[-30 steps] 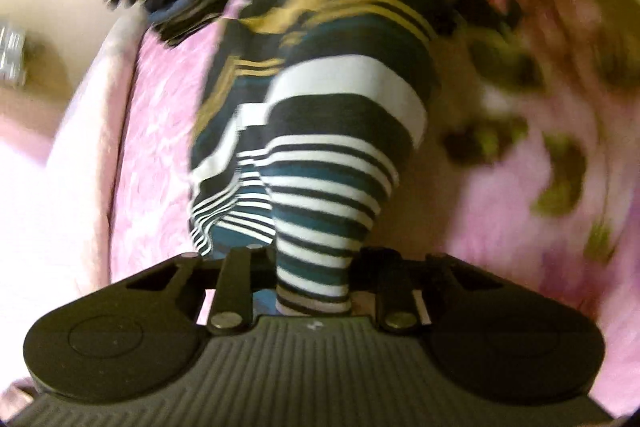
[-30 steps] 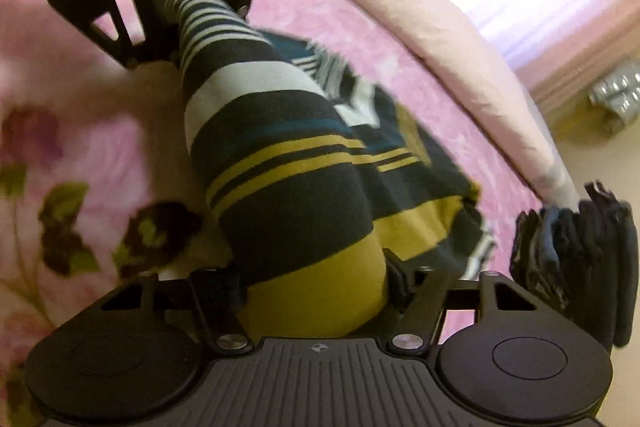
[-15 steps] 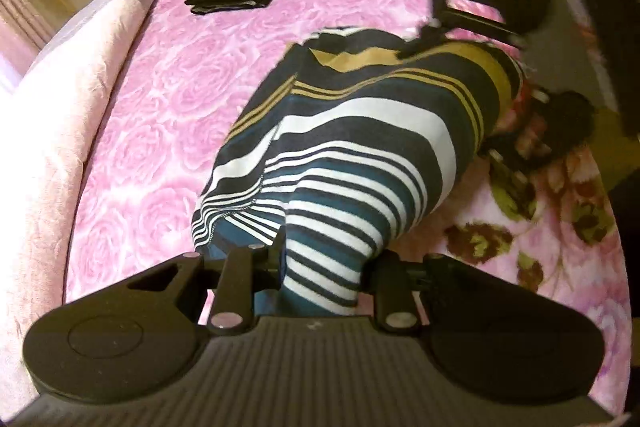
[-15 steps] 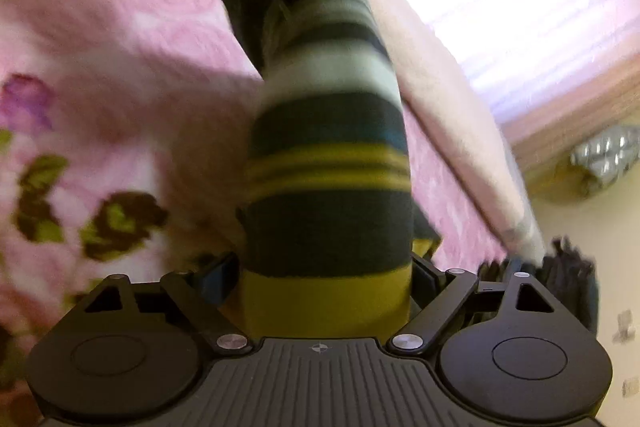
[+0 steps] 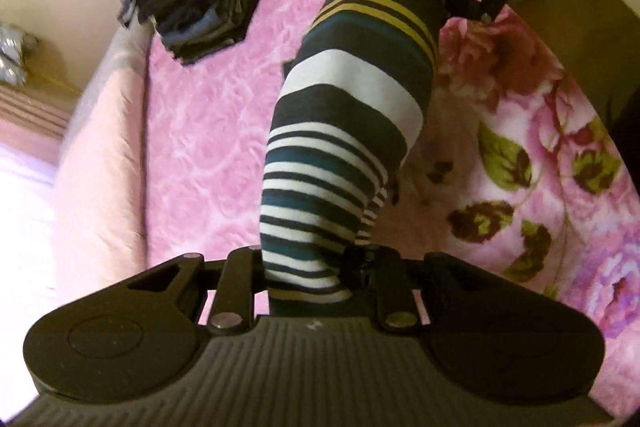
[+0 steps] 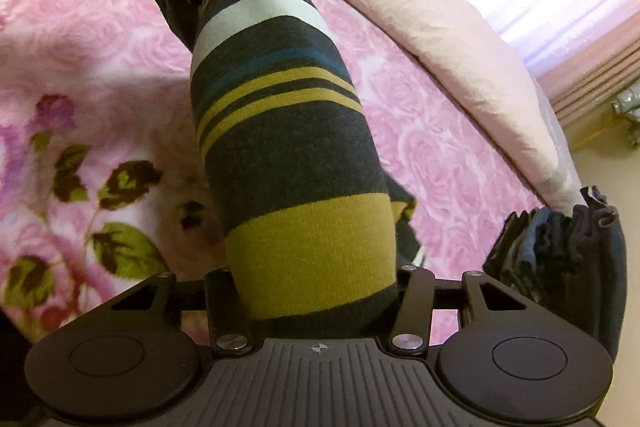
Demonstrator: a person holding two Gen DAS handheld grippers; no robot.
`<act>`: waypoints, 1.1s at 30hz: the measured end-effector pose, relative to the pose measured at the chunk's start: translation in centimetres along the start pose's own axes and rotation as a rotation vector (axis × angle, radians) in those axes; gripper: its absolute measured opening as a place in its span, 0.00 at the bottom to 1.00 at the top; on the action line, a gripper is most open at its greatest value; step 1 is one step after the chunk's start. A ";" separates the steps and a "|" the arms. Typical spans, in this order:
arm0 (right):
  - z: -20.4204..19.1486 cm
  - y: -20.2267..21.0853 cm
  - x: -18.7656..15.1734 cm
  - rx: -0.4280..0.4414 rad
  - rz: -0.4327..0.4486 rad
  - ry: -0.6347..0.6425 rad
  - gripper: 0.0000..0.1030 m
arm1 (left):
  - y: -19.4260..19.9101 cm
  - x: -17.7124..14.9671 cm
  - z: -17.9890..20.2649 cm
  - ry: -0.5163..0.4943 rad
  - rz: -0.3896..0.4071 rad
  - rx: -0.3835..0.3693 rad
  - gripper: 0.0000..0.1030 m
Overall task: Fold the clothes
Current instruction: 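Carry the held sweater with both grippers toward the clothes stack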
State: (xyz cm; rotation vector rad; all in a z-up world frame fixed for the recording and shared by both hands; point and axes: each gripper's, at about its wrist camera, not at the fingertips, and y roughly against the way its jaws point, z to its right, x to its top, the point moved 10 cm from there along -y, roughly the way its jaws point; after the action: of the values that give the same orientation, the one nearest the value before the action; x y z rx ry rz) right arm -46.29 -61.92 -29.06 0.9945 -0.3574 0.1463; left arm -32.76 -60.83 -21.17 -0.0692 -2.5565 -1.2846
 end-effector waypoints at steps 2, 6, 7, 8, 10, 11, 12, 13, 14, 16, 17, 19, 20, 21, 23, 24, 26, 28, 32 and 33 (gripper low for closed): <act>0.9 1.1 -0.2 0.004 -0.003 -0.011 0.47 | 0.7 1.1 -0.4 -0.040 0.000 0.045 0.19; 2.2 3.6 -0.2 -0.012 0.006 -0.036 0.47 | 1.6 3.0 -1.5 -0.084 -0.007 0.121 0.19; 2.5 4.1 -0.3 -0.017 0.006 -0.044 0.47 | 1.8 3.5 -1.8 -0.093 -0.009 0.138 0.19; 2.7 4.5 -0.3 -0.024 0.005 -0.052 0.47 | 1.8 3.9 -2.1 -0.098 -0.010 0.151 0.19; 3.2 5.2 -0.4 -0.037 0.002 -0.070 0.47 | 1.9 4.6 -2.6 -0.113 -0.009 0.175 0.19; 3.4 5.6 -0.4 -0.045 -0.002 -0.077 0.47 | 1.9 4.9 -2.9 -0.114 -0.006 0.181 0.20; 3.7 5.9 -0.4 -0.054 -0.008 -0.083 0.47 | 2.0 5.2 -3.2 -0.112 0.000 0.188 0.20; 3.9 6.3 -0.4 -0.064 -0.012 -0.089 0.47 | 2.1 5.4 -3.5 -0.107 0.011 0.194 0.20; 4.1 6.7 -0.3 -0.075 -0.019 -0.090 0.47 | 2.2 5.5 -3.7 -0.099 0.025 0.198 0.20; 4.4 7.6 -0.1 -0.099 -0.036 -0.090 0.47 | 2.7 5.7 -4.3 -0.060 0.062 0.177 0.20; 4.5 8.2 0.0 -0.113 -0.045 -0.092 0.47 | 3.1 5.7 -4.6 -0.040 0.078 0.163 0.20; 4.8 9.6 0.5 -0.137 -0.056 -0.086 0.47 | 3.9 5.7 -5.2 -0.034 0.103 0.152 0.20; 5.0 10.2 0.8 -0.145 -0.062 -0.083 0.47 | 4.4 5.7 -5.5 -0.029 0.113 0.147 0.20; 5.1 10.7 1.1 -0.155 -0.068 -0.082 0.47 | 4.9 5.8 -5.8 -0.028 0.121 0.146 0.19; 5.3 11.7 1.6 -0.176 -0.077 -0.079 0.47 | 5.8 5.8 -6.3 -0.027 0.137 0.143 0.19; 5.3 12.1 1.9 -0.185 -0.081 -0.081 0.47 | 6.3 5.8 -6.6 -0.026 0.142 0.143 0.19; 5.3 13.1 2.5 -0.204 -0.088 -0.088 0.47 | 7.2 5.8 -7.0 -0.028 0.151 0.146 0.19; 5.2 13.8 3.0 -0.219 -0.093 -0.094 0.47 | 8.1 5.7 -7.2 -0.036 0.161 0.152 0.19; 4.8 15.4 3.7 -0.251 -0.102 -0.102 0.47 | 9.6 5.7 -7.1 -0.064 0.179 0.159 0.19; 4.8 15.8 3.7 -0.258 -0.104 -0.105 0.47 | 9.8 5.8 -7.0 -0.071 0.185 0.160 0.19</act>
State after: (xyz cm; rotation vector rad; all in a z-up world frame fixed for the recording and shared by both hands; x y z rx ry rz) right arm -48.37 -57.53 -12.87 0.7652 -0.4089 -0.0459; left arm -35.14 -60.96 -7.97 -0.3155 -2.6301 -1.0252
